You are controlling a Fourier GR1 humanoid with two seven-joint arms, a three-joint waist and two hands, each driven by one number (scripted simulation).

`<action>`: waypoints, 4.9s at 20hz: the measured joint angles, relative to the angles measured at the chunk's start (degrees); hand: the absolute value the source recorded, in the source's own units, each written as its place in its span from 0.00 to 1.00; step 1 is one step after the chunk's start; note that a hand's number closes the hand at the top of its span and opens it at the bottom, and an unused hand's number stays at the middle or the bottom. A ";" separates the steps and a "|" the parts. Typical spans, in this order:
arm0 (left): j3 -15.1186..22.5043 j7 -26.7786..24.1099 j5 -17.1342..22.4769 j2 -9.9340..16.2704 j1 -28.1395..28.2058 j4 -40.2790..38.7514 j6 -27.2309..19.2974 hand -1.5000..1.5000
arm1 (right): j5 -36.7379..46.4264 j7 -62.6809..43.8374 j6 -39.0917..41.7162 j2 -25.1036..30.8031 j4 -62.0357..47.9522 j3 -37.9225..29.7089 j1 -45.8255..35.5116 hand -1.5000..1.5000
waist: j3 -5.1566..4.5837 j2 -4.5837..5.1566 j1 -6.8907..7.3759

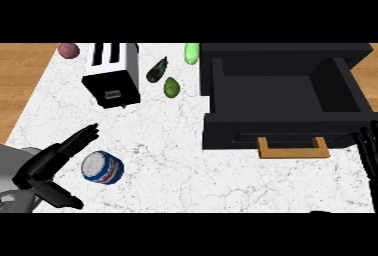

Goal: Pick up the can, place it into the drawer and close the drawer

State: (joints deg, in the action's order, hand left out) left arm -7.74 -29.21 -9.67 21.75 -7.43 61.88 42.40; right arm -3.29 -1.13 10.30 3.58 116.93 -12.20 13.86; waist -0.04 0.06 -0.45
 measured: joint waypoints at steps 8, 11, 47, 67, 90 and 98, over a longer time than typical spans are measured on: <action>3.11 -6.12 -2.21 1.51 -3.95 -10.67 -4.34 0.00 | 1.32 -0.06 -0.60 -0.96 -0.07 0.85 -0.52 0.00 | -0.03 0.06 -0.13; 3.97 -8.85 -3.20 2.12 -6.25 -16.36 -6.05 0.00 | 0.95 -0.59 -0.31 -0.83 0.91 0.78 -0.34 0.00 | -0.06 0.11 -0.38; 13.55 -13.58 -2.92 -4.21 -13.02 -25.56 -11.12 1.00 | -2.51 -3.38 1.64 -1.53 6.43 -1.67 2.98 0.00 | 0.06 -0.16 0.19; 0.24 -0.17 14.37 -10.49 -10.23 -14.96 -24.70 1.00 | -1.82 -3.30 0.84 -2.67 6.78 -1.70 3.14 0.00 | 0.12 -0.34 1.43; 11.35 36.54 9.69 -21.27 -23.99 18.06 -54.23 1.00 | -4.94 -3.79 2.26 -1.97 9.04 -4.58 4.15 0.00 | 0.06 -0.15 -0.06; 16.86 42.73 9.22 -21.67 -38.43 12.51 -62.39 1.00 | -3.71 -4.32 1.77 -2.31 9.33 -4.08 3.51 0.00 | 0.06 -0.05 -0.45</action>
State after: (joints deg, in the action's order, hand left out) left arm 9.12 13.51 -0.45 0.08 -45.86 74.39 -19.99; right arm -7.01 -5.45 12.07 1.27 126.26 -16.28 17.37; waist 0.03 0.01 -0.90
